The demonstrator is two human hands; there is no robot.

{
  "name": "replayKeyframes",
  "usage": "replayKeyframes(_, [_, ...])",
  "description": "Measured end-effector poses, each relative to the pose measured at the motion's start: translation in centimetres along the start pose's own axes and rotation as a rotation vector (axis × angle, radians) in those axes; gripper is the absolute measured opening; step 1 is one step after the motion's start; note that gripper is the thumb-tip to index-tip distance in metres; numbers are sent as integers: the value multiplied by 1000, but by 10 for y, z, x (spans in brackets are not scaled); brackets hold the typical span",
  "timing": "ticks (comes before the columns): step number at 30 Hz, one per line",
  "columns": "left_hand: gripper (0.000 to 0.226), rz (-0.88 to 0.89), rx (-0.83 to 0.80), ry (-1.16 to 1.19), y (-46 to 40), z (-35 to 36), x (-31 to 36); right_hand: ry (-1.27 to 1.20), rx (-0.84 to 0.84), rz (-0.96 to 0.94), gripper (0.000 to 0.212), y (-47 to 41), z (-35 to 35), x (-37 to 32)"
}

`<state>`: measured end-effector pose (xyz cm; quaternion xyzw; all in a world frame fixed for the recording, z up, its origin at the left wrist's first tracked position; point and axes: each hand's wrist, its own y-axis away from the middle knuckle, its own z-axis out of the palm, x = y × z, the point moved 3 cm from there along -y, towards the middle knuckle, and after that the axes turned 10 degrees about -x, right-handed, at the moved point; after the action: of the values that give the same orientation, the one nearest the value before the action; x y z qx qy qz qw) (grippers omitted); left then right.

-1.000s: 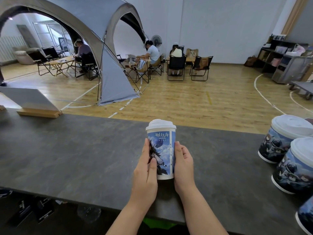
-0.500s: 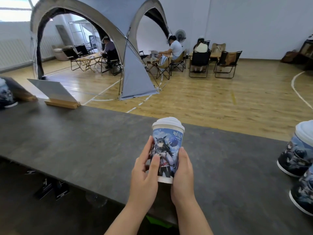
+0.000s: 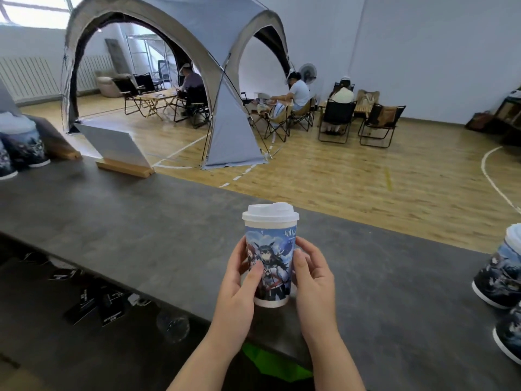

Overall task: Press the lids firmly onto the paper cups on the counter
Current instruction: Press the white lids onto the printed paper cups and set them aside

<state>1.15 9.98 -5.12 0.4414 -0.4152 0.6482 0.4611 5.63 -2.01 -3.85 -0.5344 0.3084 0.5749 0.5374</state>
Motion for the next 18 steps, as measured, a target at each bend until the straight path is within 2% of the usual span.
replayKeyframes(5, [46,59,-123,-6,7,-51,34,157,-19,-33,47,20,67,0])
replayKeyframes(9, [34,69,-128,24,17,-120,64,207,57,-31,48,26,134,22])
replayKeyframes(11, [31,51,-120,15,20,-163,80,182,27,-11,53,27,179,37])
replayKeyframes(14, [30,42,-87,-20,20,-229,106,138,-28,-21,47,28,249,49])
replayKeyframes(18, [30,56,-48,-59,19,-298,136,138,-86,-16,53,26,322,59])
